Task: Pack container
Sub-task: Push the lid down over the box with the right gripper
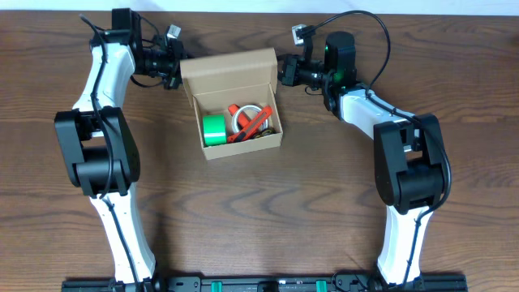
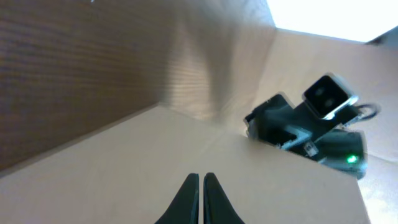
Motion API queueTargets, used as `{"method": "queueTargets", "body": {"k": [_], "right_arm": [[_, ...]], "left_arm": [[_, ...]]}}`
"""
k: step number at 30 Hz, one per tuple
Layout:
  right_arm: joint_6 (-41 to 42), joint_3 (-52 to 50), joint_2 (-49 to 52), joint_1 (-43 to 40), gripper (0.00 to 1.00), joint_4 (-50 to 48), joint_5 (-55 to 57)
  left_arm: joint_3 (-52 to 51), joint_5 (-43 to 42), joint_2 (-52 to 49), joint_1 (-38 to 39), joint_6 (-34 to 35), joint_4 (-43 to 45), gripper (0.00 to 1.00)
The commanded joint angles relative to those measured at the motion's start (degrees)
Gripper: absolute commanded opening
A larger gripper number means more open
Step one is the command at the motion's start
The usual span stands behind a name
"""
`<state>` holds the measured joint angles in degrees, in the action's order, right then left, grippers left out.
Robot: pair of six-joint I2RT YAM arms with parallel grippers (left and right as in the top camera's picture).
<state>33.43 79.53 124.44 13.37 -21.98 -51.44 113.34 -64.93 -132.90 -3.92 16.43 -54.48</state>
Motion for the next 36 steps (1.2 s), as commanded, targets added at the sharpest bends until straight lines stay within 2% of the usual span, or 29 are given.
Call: {"method": "queueTargets", "body": {"k": [1,7,12,17,26,36], "right_arm": [[-2.45,0.87,-3.74,0.46,0.01,2.71,-1.97],[-8.48,0.87,-8.57,1.22,0.01,16.87,3.67],[-14.23,0.9,-14.99,3.72,0.01,32.98,15.82],[-15.98,1.05,-18.78,9.05,0.01,42.29,26.8],[-15.98,1.29,-18.69,18.43,0.01,48.83,38.25],[-17.7,1.29,-15.52,21.05,0.01,51.67,43.28]], "left_arm": [[4.79,7.72,-0.13,1.05,-8.9,-6.23,0.05],[9.64,16.92,-0.13,2.89,-11.78,-16.61,0.05],[12.7,26.64,-0.11,3.87,-11.74,-22.95,0.05],[17.07,37.18,-0.11,3.96,-9.7,-29.03,0.05],[26.75,57.55,-0.04,3.96,-2.1,-36.7,0.06],[28.39,57.99,-0.04,3.96,-1.36,-37.83,0.06]]}}
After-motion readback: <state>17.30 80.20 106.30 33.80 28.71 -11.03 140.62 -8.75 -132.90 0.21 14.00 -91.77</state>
